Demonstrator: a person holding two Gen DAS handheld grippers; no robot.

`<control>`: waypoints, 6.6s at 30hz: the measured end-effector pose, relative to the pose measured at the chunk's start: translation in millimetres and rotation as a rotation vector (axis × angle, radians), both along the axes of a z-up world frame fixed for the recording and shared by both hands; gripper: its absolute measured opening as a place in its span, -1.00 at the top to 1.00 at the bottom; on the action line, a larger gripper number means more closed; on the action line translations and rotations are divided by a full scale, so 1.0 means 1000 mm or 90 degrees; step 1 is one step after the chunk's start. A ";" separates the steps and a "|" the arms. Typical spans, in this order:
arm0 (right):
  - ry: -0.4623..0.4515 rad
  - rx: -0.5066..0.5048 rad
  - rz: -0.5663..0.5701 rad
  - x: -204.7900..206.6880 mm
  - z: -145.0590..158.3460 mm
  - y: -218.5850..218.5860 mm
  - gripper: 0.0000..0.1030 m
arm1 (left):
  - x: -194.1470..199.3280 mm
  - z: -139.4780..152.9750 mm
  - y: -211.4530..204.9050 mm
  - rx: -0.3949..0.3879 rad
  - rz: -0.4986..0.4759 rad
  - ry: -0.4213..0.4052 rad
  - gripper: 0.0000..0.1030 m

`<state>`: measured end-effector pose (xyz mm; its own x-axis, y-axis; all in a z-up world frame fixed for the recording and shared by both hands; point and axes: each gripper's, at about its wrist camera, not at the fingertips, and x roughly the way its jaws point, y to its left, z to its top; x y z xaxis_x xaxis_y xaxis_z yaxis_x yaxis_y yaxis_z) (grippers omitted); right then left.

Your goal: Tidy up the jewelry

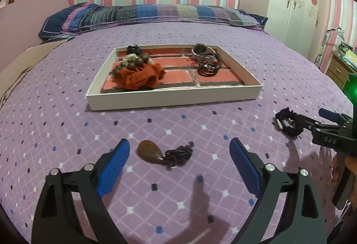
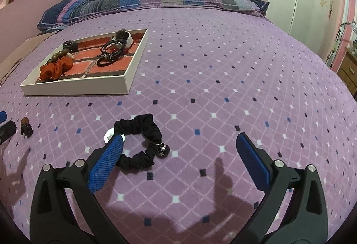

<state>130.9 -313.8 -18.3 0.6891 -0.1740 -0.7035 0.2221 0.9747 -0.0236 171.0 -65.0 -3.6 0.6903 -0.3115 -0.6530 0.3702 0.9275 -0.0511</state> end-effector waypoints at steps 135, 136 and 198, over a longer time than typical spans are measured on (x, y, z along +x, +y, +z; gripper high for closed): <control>0.013 0.006 0.077 0.177 0.021 0.084 -0.75 | 0.161 0.030 0.061 -0.004 0.083 0.002 -0.21; 0.009 0.007 0.078 0.173 0.024 0.084 -0.82 | 0.156 0.033 0.062 -0.007 0.082 -0.005 -0.22; -0.101 -0.022 0.033 -0.083 0.105 0.120 -0.92 | -0.080 0.082 0.081 0.016 0.130 -0.089 -0.84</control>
<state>48.0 -194.2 86.2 0.7995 -0.1581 -0.5795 0.1757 0.9841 -0.0261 90.6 16.0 78.1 0.8216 -0.1417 -0.5522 0.1772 0.9841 0.0110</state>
